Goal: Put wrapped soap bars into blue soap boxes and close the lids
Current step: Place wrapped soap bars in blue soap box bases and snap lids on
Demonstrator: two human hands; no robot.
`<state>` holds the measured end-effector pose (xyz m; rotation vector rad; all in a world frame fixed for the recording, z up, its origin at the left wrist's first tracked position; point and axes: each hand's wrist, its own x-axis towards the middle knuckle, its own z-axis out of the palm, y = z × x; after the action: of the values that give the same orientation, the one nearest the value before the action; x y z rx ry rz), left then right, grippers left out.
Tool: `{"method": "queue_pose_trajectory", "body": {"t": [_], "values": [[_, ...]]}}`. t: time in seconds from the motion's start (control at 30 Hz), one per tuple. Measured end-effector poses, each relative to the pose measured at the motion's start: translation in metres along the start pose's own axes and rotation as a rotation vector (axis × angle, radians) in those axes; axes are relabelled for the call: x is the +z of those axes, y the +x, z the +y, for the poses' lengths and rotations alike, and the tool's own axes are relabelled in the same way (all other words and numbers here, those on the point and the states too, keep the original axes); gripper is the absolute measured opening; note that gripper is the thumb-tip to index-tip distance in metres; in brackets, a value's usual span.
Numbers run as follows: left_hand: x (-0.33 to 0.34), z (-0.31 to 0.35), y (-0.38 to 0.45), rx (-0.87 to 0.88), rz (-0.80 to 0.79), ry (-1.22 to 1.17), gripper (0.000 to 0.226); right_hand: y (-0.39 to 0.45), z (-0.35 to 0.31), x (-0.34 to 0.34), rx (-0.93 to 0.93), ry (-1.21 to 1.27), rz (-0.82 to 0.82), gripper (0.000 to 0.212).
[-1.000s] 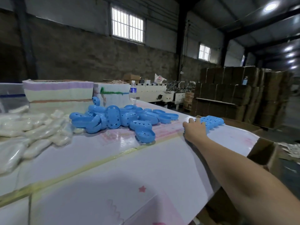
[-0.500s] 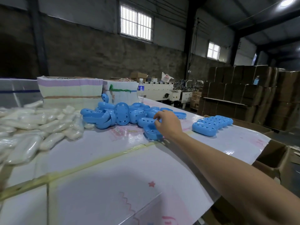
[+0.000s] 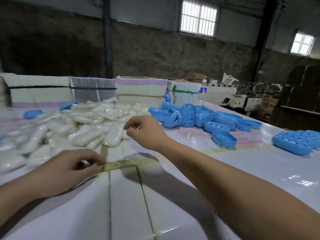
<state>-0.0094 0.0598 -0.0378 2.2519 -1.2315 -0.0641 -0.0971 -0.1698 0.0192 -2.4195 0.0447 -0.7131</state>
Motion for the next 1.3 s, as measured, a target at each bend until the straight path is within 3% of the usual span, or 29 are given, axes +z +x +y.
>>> {"method": "queue_pose_trajectory", "body": {"t": [0.1,0.23,0.6,0.8,0.87,1.0,1.17,1.3], "values": [[-0.008,0.016,-0.008,0.028,0.098,-0.058,0.013,0.015,-0.029,0.033,0.015,0.136,-0.095,0.013],[-0.013,0.019,-0.008,-0.066,0.172,-0.037,0.018,0.017,-0.031,0.069,0.097,0.316,0.044,0.016],[-0.033,0.004,-0.006,-0.185,0.414,-0.018,0.024,-0.005,-0.027,0.082,-0.069,0.207,-0.18,0.025],[-0.065,-0.04,-0.002,-0.406,0.529,0.188,0.012,-0.014,-0.04,0.088,-0.174,0.208,-0.279,0.028],[-0.079,-0.061,0.003,-0.501,0.538,0.271,0.022,-0.015,-0.042,0.089,-0.205,0.192,-0.286,0.028],[-0.102,-0.106,0.001,-0.728,0.373,0.553,0.055,-0.015,-0.042,0.089,-0.226,0.192,-0.308,0.024],[-0.124,-0.136,-0.001,-0.902,-0.032,0.585,0.078,-0.014,-0.041,0.091,-0.252,0.201,-0.315,0.026],[-0.134,-0.136,0.003,-0.934,-0.122,0.629,0.07,-0.013,-0.04,0.091,-0.247,0.202,-0.332,0.024]]}}
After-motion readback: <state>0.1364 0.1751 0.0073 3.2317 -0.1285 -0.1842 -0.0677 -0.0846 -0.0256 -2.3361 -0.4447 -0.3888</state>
